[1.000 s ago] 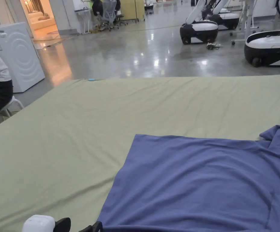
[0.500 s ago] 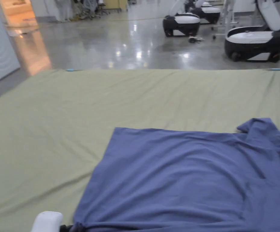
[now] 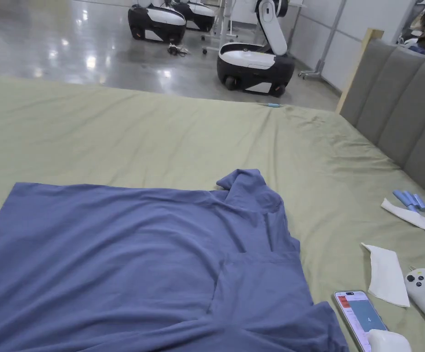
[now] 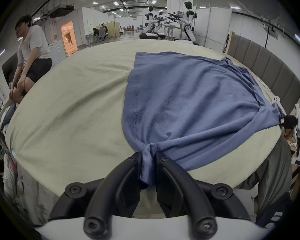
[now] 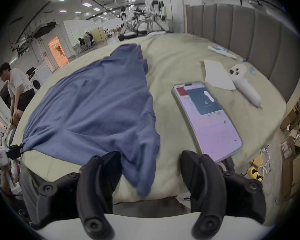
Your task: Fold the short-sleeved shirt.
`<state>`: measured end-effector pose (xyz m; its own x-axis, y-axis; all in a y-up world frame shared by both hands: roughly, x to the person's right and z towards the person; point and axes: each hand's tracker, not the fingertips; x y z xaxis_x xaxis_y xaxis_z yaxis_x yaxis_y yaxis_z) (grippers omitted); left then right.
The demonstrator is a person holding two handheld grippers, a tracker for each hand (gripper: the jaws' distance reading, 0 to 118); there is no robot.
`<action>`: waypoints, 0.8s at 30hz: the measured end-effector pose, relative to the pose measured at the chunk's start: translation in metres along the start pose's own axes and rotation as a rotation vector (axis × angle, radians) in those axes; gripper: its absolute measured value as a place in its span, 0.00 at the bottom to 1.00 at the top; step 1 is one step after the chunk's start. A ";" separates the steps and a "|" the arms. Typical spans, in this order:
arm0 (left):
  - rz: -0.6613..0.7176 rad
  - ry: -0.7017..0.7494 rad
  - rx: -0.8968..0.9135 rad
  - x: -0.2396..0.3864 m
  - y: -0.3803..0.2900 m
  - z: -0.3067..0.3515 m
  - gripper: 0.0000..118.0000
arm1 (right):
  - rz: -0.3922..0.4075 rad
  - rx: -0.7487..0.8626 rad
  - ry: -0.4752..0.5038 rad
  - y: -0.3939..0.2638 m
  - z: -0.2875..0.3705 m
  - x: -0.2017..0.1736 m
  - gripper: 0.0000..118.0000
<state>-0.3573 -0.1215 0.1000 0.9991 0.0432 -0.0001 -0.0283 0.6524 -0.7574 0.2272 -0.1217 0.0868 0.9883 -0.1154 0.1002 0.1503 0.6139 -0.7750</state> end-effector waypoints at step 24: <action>0.207 -0.174 0.091 -0.027 0.207 -0.089 0.09 | 0.059 0.133 0.071 0.169 -0.064 -0.031 0.09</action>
<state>-0.3871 -0.0554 -0.1151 0.9513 0.3068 -0.0308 -0.2420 0.6808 -0.6913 0.2203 -0.0639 -0.0873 0.9918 -0.1276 0.0088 0.0986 0.7185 -0.6885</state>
